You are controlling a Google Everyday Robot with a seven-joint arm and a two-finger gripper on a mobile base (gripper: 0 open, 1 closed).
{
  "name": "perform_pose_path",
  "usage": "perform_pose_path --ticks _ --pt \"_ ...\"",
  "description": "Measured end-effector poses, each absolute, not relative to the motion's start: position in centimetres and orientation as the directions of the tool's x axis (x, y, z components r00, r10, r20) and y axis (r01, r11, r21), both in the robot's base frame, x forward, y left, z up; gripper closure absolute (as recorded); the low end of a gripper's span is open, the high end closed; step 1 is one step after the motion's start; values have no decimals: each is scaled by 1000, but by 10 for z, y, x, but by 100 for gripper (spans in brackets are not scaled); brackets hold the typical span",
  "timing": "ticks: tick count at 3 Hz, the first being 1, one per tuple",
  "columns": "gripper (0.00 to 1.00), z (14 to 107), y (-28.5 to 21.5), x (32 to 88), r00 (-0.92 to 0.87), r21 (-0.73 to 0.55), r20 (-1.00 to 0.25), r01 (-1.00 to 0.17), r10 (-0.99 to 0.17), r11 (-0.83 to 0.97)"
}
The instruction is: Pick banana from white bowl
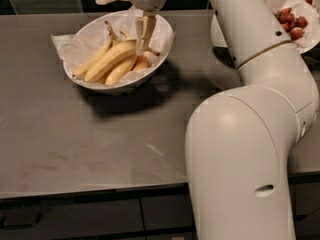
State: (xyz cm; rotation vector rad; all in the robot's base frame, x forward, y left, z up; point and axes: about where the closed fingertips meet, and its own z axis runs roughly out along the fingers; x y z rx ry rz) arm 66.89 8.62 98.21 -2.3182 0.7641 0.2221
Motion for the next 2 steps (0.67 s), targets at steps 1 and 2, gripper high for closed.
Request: perform_pose_path --ticks 1,2 --pt "42 982 86 669 813 -553 -351 -580 -464 -598" --pt "49 973 98 674 811 -561 -371 -583 -451 -587"
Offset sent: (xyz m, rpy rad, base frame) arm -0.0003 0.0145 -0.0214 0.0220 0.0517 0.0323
